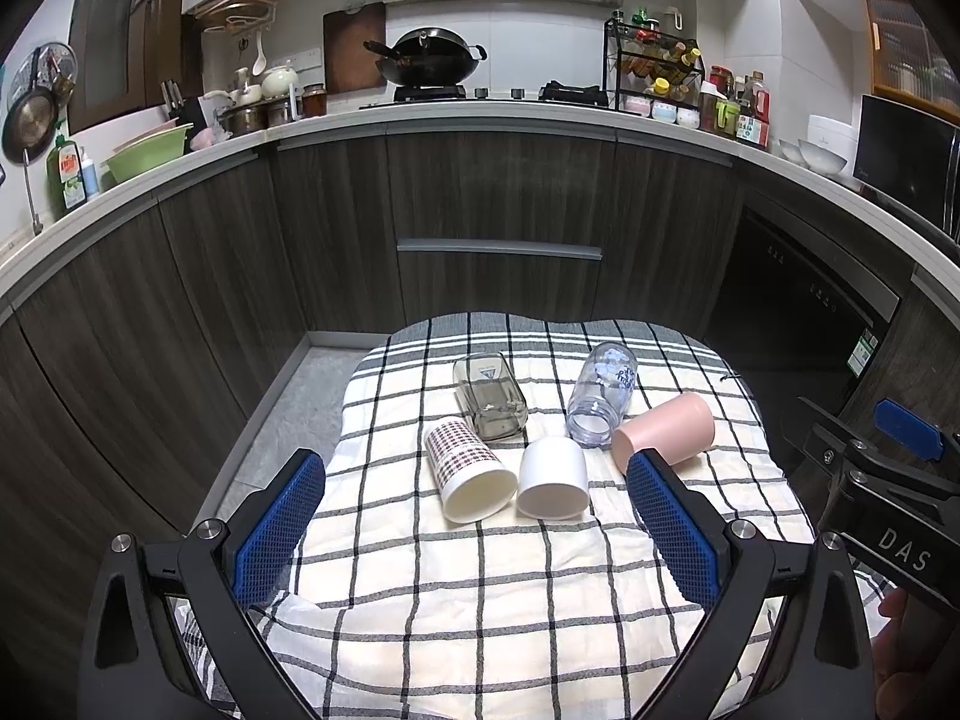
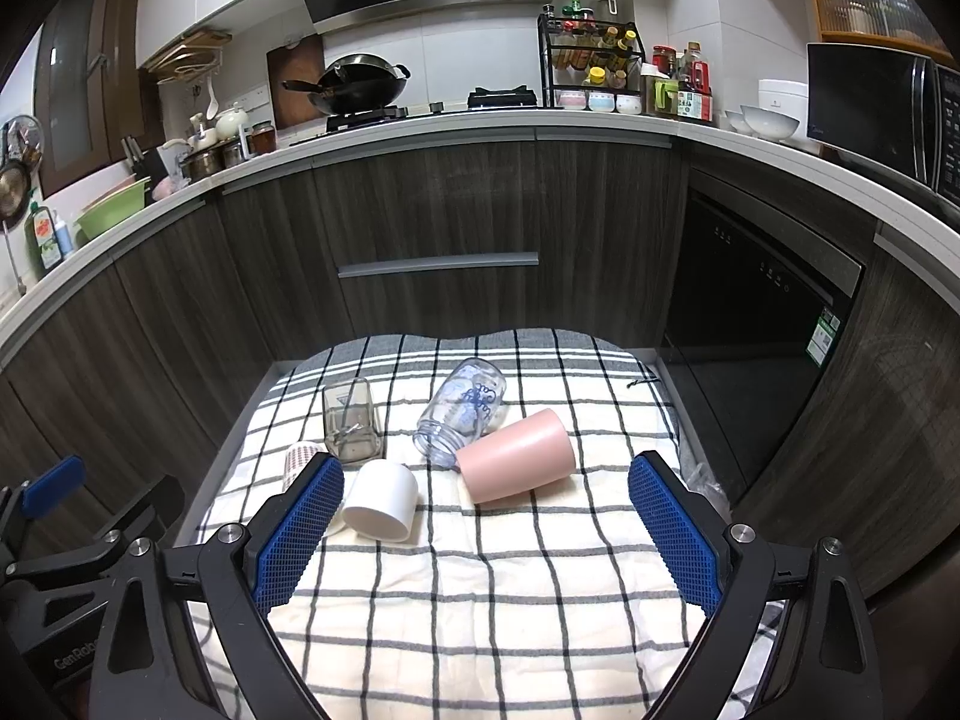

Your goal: Flip cup upside down

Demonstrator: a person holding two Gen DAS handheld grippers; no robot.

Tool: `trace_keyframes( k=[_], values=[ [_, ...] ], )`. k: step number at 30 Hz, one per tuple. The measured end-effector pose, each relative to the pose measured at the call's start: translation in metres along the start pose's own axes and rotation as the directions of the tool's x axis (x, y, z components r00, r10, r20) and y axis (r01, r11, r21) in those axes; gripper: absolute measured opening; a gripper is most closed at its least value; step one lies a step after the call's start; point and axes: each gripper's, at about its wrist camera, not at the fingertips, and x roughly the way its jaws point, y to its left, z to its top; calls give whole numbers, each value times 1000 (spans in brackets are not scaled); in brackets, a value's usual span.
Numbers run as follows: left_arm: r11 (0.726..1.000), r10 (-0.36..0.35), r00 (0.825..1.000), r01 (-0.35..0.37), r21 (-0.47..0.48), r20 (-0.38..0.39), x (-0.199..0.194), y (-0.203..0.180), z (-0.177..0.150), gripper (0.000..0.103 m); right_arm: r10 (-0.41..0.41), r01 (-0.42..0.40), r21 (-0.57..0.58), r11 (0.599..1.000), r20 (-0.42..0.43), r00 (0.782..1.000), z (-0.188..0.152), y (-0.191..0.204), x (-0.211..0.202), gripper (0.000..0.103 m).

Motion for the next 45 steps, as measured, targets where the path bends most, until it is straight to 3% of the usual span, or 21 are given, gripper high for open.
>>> trace_keyframes(
  k=[33,45],
  values=[
    [1000,-6,1000,6,-21,-26,8,2,-4,103,2,-2,0,1000,-8,1000,5,2,-7,96],
    [999,-2,999,0,-38,-46,18,8,-6,103,11,-11,-8,1000,-35,999,-6,5,12,96]
  ],
)
